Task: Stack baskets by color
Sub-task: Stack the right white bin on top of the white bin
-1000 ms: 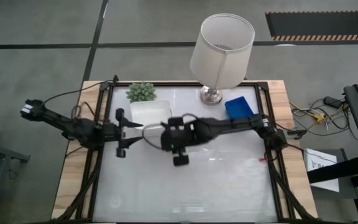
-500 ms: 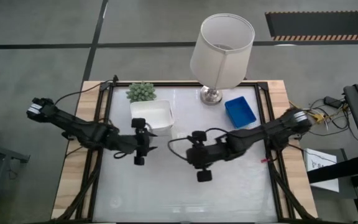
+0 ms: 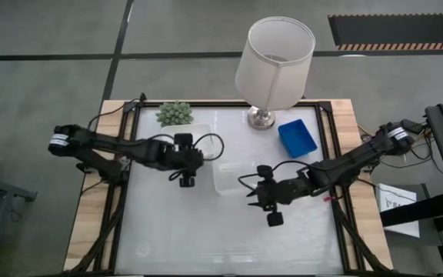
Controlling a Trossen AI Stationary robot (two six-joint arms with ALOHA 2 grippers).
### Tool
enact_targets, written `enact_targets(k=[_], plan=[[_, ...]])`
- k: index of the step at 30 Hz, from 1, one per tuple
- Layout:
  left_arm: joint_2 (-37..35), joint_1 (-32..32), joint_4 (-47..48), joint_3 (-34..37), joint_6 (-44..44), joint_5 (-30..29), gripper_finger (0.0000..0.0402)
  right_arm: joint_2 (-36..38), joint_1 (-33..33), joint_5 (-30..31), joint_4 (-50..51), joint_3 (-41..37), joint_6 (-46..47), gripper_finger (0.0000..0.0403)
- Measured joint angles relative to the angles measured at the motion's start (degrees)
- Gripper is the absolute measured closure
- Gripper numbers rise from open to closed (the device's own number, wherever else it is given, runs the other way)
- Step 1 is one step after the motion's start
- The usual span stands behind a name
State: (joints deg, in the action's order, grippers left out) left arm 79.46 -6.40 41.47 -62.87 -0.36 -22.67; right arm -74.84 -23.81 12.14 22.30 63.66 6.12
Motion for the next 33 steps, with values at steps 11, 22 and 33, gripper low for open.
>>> enact_targets(k=[11,22,33], plan=[[0.33,4.69,4.12,0.65,1.01,3.49,0.0206,6.71,0.07,0.0,-7.66,-10.73,-0.34,0.0296],[0.26,4.83,4.55,1.0,1.49,5.03,0.034,6.9,0.07,0.0,-8.06,-11.3,-1.83,0.0296],[-0.48,4.65,4.63,0.98,1.08,4.37,0.04,6.85,0.07,-0.02,-8.04,-11.3,-1.14,0.0296]])
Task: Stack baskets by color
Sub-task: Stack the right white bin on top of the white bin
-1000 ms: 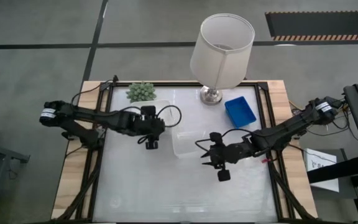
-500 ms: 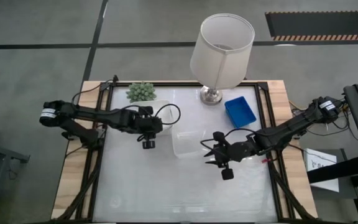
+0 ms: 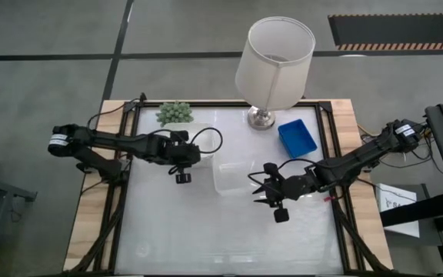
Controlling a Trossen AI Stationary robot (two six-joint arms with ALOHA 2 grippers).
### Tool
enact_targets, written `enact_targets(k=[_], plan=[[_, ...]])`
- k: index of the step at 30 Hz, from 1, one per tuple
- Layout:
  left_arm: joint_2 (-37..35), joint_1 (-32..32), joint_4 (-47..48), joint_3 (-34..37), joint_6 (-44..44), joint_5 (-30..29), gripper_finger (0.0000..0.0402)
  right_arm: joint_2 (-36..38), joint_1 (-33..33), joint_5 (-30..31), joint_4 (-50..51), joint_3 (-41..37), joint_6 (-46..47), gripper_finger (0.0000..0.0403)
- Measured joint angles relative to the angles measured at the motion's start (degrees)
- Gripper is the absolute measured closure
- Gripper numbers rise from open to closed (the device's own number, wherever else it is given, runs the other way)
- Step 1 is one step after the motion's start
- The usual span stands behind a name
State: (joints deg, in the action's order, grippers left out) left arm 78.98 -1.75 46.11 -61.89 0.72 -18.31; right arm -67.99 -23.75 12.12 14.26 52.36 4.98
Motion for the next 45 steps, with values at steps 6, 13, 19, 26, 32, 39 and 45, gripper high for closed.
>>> enact_targets(k=[6,13,19,26,32,39,45], plan=[[-4.5,-0.9,-1.11,0.18,-1.52,-3.26,0.0401,0.0,0.0,0.0,-1.03,-0.86,0.3,0.0296],[-10.06,-1.26,-8.47,6.21,-3.96,-3.16,0.0401,-0.02,0.0,-0.11,-6.98,-4.55,-1.07,0.0296],[-14.72,-1.26,-14.55,13.46,-4.01,-2.99,0.0401,-0.02,0.0,-0.1,-9.84,-6.07,-0.95,0.0296],[-16.9,-1.21,-18.71,16.68,-4.08,-1.49,0.0402,-0.02,0.0,-0.09,-10.49,-6.14,-0.95,0.0296],[-15.71,-0.93,-18.66,17.14,-4.1,-1.44,0.0401,-0.02,0.0,-0.09,-10.76,-6.14,-0.95,0.0296],[-12.7,-0.56,-18.67,17.11,-4.1,-1.37,0.0401,-0.02,0.0,-0.09,-10.89,-6.19,-0.45,0.0296],[-11.51,-0.49,-20.18,17.0,-4.08,-1.37,0.0401,-0.02,0.0,-0.09,-10.99,-6.27,-0.47,0.0296]])
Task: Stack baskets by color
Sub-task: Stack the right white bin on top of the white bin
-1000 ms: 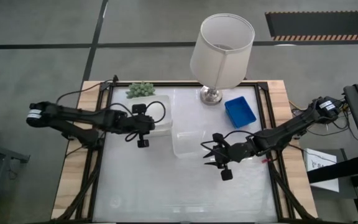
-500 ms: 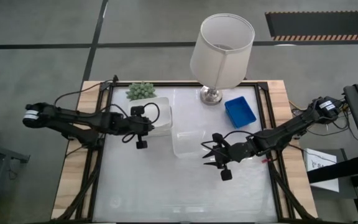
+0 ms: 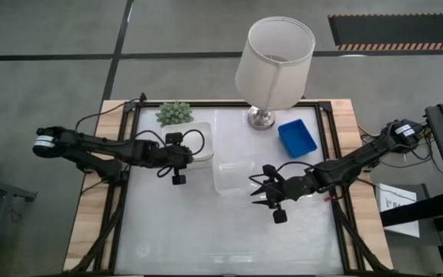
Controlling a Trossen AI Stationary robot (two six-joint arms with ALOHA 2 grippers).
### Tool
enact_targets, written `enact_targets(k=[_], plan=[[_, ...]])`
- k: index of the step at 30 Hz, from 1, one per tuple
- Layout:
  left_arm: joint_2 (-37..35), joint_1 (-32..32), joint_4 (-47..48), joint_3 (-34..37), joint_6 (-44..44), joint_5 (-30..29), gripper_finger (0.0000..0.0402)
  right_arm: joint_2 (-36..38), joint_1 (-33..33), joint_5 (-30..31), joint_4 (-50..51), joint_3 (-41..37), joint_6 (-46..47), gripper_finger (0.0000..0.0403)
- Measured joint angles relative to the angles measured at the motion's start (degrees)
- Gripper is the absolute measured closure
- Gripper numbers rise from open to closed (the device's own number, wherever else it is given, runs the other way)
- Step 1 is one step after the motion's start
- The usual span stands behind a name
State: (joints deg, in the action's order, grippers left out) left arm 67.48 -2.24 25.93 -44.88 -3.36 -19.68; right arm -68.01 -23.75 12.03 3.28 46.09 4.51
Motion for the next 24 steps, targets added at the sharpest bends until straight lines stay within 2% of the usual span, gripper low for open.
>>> enact_targets(k=[7,17,21,24], plan=[[0.01,0.0,-0.01,0.0,-0.04,0.14,0.0395,-0.02,0.0,0.0,-0.62,0.0,-0.11,0.0296],[-0.45,-0.13,0.04,-0.34,-0.11,0.53,0.0293,-0.02,0.0,0.0,-0.75,-0.33,-0.26,0.0296],[-3.13,-0.81,0.22,-0.37,-1.89,4.62,0.0267,-0.01,0.0,0.01,-2.98,-2.16,-2.41,0.0296],[-5.76,-1.84,-7.35,1.87,-3.15,5.94,0.0264,-0.02,0.0,0.0,-9.47,-5.04,-5.36,0.0296]])
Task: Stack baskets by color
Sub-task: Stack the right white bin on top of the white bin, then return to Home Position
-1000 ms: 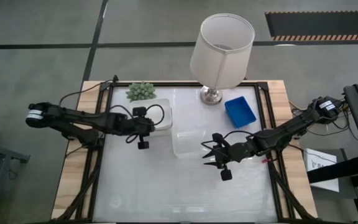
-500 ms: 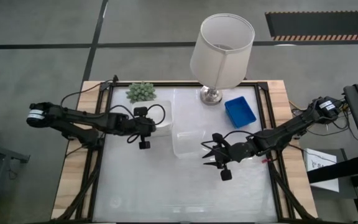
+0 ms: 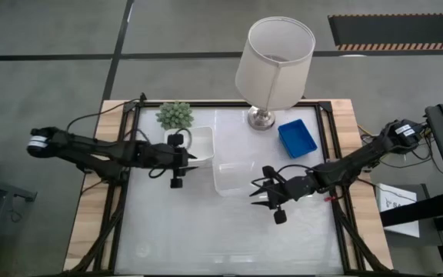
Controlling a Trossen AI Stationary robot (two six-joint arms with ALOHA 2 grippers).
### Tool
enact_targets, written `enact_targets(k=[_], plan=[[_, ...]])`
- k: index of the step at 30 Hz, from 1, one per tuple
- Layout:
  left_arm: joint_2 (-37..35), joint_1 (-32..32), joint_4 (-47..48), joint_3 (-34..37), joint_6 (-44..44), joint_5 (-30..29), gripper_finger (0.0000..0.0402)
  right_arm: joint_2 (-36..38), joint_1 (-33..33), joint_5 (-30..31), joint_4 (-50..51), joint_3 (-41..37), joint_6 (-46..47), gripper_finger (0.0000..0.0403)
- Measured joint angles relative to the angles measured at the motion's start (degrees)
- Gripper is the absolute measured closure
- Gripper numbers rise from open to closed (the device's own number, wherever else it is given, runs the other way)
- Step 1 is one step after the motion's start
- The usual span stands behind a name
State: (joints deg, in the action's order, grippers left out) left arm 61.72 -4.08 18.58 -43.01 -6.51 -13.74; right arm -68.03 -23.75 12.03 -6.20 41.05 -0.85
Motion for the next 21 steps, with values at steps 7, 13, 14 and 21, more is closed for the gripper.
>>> enact_targets(k=[7,13,14,21], plan=[[-1.83,-0.5,-38.18,15.63,-2.93,-0.09,0.0276,0.15,0.13,0.01,-15.61,-8.55,-5.67,0.0296],[-1.47,-0.5,-54.8,25.13,-2.94,-1.98,0.0291,3.91,0.89,0.04,-19.33,-13.6,-5.81,0.0296],[-1.93,-0.51,-55.91,26.02,-2.93,-1.96,0.0294,4.93,1.1,0.03,-19.58,-14.25,-5.39,0.0296],[-7.22,-0.51,-58.64,29.9,-2.99,-1.98,0.0312,13.03,2.25,0.13,-19.58,-18.36,-6.26,0.0296]])
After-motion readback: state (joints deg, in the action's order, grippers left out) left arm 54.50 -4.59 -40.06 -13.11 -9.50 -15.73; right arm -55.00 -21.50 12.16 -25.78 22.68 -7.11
